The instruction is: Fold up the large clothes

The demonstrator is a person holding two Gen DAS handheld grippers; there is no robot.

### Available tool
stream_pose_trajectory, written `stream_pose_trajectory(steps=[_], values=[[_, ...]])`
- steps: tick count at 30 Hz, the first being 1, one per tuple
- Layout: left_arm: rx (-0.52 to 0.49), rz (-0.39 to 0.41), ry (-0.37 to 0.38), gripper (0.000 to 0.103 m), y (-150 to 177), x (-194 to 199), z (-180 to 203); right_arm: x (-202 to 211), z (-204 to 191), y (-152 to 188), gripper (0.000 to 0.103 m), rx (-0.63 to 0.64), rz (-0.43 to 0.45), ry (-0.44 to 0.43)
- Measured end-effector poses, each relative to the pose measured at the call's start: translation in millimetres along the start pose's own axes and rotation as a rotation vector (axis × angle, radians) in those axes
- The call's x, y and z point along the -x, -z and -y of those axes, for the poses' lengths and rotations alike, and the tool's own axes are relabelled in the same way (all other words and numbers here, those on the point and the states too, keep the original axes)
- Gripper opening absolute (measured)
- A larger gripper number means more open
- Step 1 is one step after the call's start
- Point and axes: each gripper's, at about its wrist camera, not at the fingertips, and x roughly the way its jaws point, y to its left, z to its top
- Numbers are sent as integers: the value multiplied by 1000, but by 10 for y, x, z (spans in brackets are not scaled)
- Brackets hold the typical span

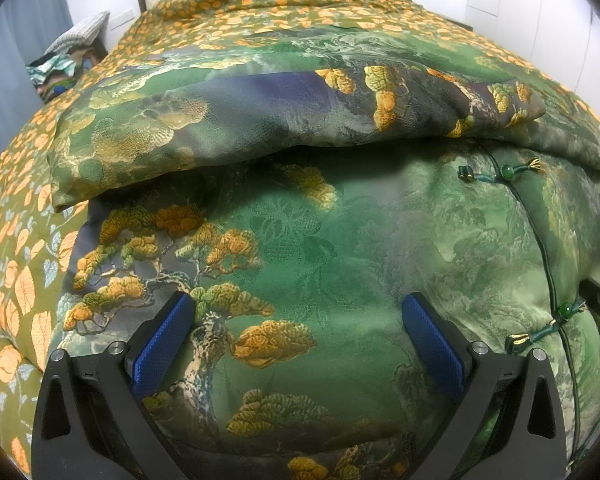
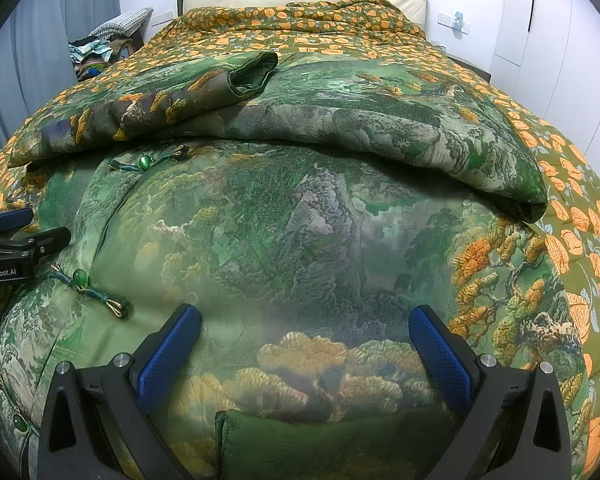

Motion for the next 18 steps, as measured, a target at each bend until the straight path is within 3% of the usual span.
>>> stream_pose_trajectory(steps=[18], values=[[0, 0, 0, 103, 5, 2, 4, 0, -4, 3, 103, 0, 0, 0]])
